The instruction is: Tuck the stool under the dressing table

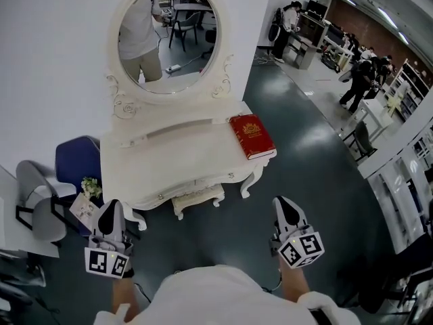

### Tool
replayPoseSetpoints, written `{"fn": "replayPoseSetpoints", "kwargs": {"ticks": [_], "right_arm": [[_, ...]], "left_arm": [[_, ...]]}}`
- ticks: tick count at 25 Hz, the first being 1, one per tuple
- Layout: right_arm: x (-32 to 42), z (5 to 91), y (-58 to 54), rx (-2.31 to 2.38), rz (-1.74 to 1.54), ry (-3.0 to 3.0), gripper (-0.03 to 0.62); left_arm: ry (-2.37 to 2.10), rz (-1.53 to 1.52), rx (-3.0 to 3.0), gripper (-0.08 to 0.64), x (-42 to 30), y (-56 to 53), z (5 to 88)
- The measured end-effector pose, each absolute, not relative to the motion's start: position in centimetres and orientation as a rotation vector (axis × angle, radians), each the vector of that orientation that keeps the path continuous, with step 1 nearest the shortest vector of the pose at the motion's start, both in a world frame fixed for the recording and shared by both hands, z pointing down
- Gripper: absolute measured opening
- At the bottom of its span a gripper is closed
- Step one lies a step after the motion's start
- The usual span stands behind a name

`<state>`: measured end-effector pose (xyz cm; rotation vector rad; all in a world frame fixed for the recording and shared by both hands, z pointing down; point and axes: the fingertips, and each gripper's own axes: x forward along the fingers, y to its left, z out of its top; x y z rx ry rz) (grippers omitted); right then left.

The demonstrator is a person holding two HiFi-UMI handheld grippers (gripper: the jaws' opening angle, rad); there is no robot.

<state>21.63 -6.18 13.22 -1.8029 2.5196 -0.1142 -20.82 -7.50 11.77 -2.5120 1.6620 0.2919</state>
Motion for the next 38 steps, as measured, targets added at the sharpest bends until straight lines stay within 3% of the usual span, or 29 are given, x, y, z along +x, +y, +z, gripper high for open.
{"fn": "replayPoseSetpoints", "kwargs": {"ticks": [38], "right_arm": [[18.4, 12.6, -7.0, -1.668, -0.076, 2.627, 0.002]], "left_arm": [[1.689, 0.295, -2.522, 0.015, -18.3, -4.9, 11.1]]}}
